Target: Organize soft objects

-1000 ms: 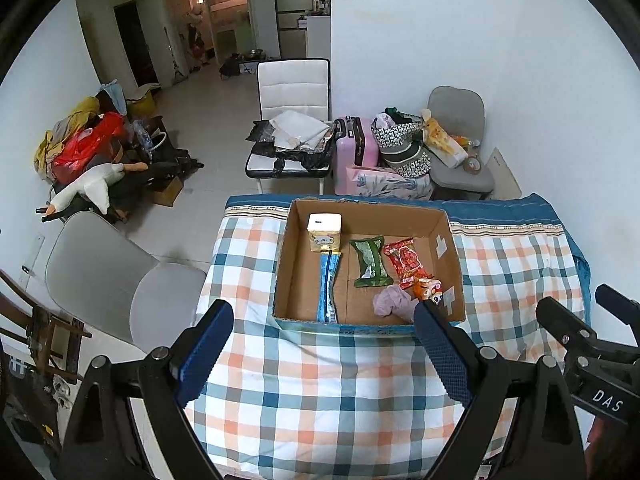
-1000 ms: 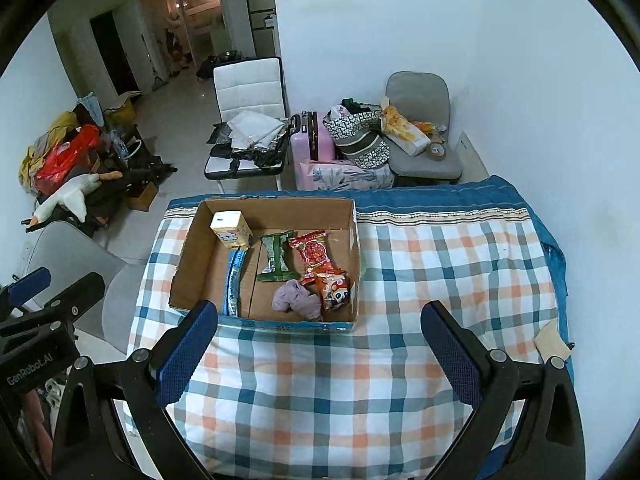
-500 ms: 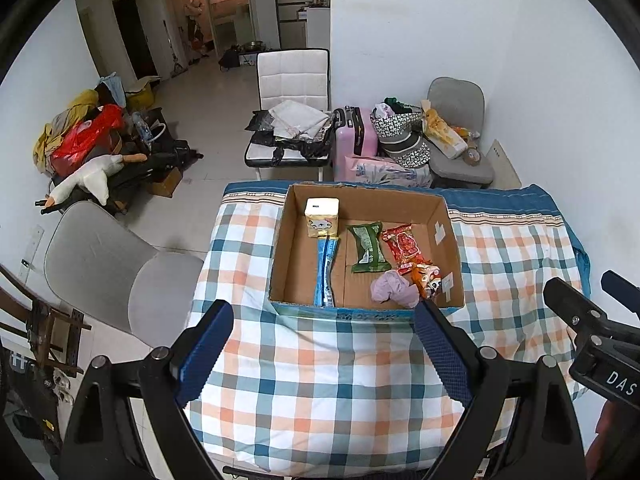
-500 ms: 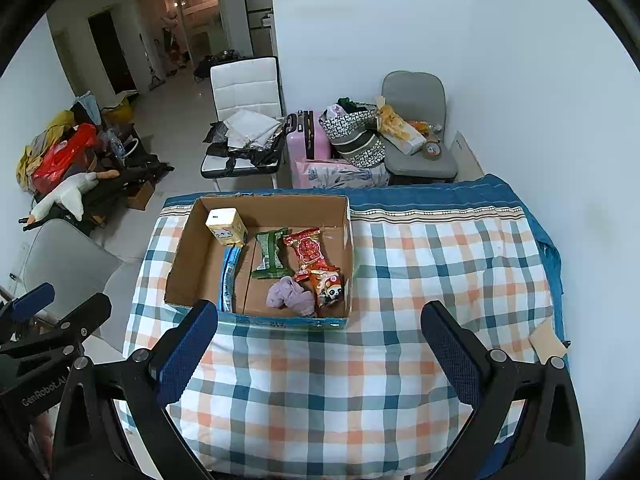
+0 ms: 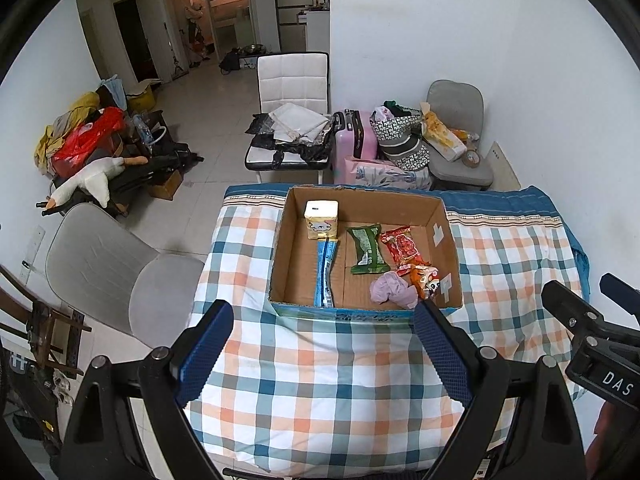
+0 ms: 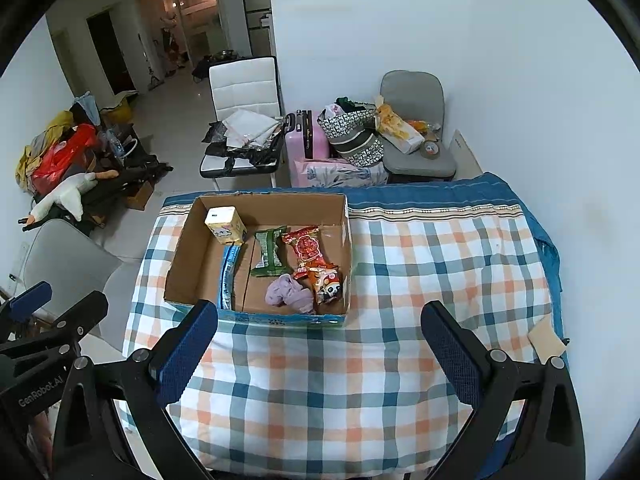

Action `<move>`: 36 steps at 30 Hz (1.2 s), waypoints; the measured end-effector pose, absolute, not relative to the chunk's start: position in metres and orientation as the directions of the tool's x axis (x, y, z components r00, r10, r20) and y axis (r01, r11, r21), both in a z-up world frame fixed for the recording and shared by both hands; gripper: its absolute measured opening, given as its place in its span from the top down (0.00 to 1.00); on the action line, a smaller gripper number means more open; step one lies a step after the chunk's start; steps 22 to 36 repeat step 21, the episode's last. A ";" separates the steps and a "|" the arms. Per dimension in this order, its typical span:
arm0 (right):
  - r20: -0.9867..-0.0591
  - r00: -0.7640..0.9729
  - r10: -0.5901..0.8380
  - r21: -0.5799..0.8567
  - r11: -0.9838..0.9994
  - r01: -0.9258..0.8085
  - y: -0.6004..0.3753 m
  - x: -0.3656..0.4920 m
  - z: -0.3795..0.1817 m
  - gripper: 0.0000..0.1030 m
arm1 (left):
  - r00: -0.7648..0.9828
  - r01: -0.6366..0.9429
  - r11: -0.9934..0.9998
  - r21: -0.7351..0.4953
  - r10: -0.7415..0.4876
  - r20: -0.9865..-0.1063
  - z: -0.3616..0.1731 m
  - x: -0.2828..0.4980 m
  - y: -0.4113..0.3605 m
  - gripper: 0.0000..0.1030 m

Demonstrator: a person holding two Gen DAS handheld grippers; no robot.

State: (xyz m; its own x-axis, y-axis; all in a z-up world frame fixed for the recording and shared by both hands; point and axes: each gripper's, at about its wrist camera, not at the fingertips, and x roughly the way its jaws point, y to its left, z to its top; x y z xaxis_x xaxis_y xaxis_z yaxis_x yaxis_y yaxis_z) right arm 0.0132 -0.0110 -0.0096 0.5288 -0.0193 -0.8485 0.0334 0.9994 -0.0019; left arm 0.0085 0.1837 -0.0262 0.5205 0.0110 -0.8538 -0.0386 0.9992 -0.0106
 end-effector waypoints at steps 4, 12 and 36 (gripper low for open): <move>-0.844 0.536 -0.029 -0.007 0.999 0.043 -0.013 0.010 -0.006 0.00 | 0.520 -0.035 0.999 -0.008 0.011 -0.854 -0.026 0.009 0.183 0.10; -0.842 0.538 -0.032 -0.008 0.999 0.046 -0.015 0.010 -0.004 0.00 | 0.520 -0.037 0.999 -0.009 0.011 -0.854 -0.027 0.008 0.183 0.10; -0.841 0.540 -0.033 -0.008 0.999 0.047 -0.015 0.009 -0.004 0.00 | 0.524 -0.035 0.999 -0.011 0.009 -0.852 -0.026 0.008 0.183 0.10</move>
